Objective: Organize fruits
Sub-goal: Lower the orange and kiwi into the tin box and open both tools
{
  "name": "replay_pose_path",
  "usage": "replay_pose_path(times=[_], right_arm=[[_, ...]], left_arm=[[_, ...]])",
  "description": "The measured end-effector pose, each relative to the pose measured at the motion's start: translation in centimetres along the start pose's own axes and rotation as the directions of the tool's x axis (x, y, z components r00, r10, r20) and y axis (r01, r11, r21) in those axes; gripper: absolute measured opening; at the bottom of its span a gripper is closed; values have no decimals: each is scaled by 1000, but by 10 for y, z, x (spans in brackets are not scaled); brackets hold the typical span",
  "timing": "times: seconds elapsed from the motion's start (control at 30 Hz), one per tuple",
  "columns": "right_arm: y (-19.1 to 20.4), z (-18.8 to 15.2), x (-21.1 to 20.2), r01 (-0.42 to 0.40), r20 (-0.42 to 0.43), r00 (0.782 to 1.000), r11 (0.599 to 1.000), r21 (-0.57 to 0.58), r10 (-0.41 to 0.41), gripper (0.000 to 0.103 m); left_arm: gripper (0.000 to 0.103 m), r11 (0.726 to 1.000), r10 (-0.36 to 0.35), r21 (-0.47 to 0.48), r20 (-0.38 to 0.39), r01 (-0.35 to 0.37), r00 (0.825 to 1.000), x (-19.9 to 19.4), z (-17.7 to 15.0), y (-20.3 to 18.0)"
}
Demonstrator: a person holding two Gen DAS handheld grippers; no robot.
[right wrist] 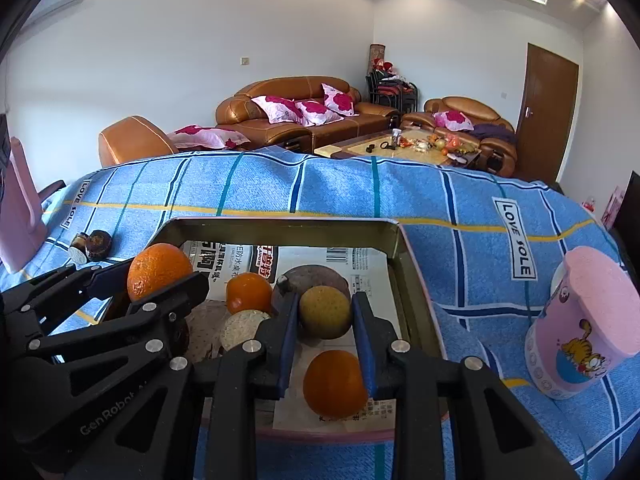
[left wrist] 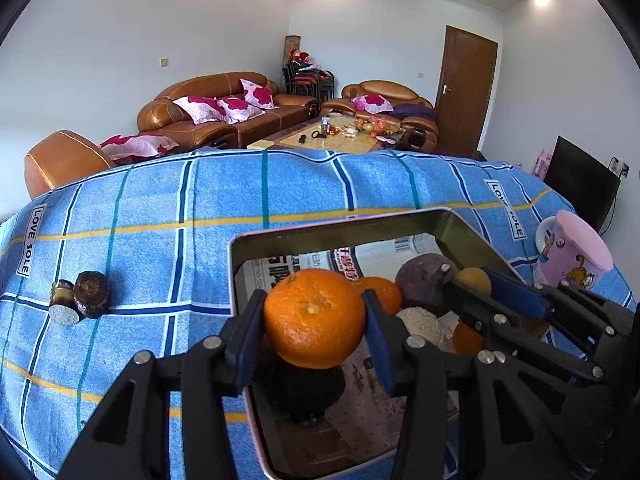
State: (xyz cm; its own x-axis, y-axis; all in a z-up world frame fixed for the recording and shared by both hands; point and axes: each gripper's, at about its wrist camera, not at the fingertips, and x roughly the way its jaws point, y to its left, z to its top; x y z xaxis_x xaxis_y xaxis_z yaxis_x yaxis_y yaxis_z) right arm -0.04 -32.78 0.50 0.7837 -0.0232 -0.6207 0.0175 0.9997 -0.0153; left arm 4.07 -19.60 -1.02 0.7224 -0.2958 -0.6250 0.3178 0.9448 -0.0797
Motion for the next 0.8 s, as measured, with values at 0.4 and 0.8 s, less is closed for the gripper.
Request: replay_pose_path(times=[0.4,0.8], right_arm=[[-5,-2,1,-125,-1,992,990,72,126,29],[-24,-1,-17,-213,132,973,957,195,190,55]], left_arm=[[53,1000,16,-8,44,-16,999,-11,0,5],[103,994,66,-101,186,-47,980,-48,6,25]])
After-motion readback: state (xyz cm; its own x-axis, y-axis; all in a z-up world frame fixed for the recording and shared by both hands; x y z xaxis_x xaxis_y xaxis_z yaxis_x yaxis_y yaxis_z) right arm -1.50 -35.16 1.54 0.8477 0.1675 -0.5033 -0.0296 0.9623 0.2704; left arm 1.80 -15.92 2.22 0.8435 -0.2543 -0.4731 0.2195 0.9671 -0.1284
